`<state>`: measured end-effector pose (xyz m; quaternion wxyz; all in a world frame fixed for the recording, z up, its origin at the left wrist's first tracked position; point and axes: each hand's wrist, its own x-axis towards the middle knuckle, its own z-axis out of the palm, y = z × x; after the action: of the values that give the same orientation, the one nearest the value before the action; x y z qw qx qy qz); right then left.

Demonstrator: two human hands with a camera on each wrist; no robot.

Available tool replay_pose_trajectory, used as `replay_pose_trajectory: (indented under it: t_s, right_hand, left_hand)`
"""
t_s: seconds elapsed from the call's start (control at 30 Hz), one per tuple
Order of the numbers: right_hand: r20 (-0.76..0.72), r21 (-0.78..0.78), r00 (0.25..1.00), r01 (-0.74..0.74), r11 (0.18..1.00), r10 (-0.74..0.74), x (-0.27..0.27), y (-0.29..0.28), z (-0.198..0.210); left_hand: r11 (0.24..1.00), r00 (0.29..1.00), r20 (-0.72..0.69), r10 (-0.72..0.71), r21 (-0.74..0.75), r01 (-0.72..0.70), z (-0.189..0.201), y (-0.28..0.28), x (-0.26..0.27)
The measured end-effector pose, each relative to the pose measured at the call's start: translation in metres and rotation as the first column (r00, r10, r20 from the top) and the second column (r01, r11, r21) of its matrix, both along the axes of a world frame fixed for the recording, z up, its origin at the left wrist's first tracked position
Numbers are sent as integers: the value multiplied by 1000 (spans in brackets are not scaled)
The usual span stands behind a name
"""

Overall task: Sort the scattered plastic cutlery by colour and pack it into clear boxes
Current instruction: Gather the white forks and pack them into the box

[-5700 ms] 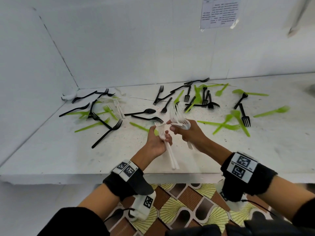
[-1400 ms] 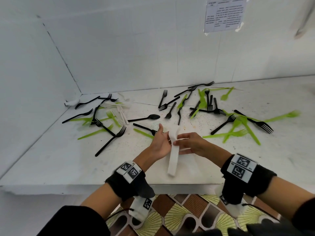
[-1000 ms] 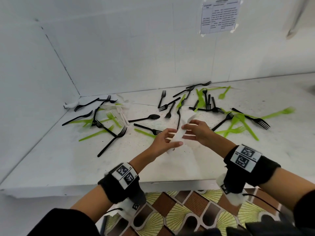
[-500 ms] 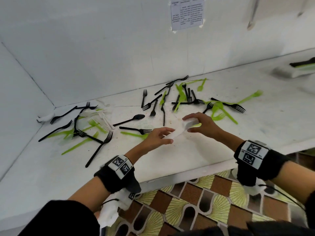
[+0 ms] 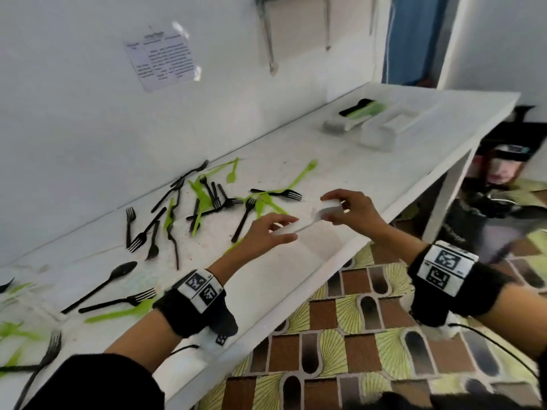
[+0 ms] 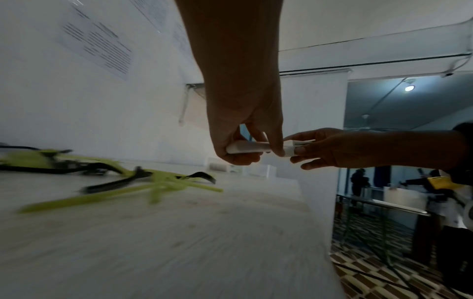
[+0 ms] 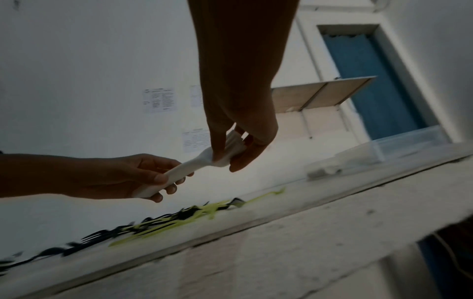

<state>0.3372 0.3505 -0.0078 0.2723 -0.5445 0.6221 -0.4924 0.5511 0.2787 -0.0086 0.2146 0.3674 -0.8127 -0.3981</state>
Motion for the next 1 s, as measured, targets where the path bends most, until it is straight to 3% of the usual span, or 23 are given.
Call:
replay_pose_trajectory:
  t_s: [0.23, 0.5, 0.7, 1.0]
  right_hand:
    - [-64, 39, 982, 178, 983, -175, -119, 13, 3]
    - [-182, 20, 948, 269, 963, -261, -246, -9, 10]
    - [-206, 12, 947, 253, 967, -245, -319, -33, 8]
    - [-235, 18, 949, 222, 975, -212, -399, -86, 5]
  left_hand:
    - [985, 987, -2, -159, -71, 159, 5, -18, -133]
    - [975, 980, -43, -192, -122, 186, 8, -51, -268]
    - [974, 976, -71, -205, -109, 197, 8, -77, -338]
    - [972, 979, 11, -203, -116, 203, 16, -137, -415]
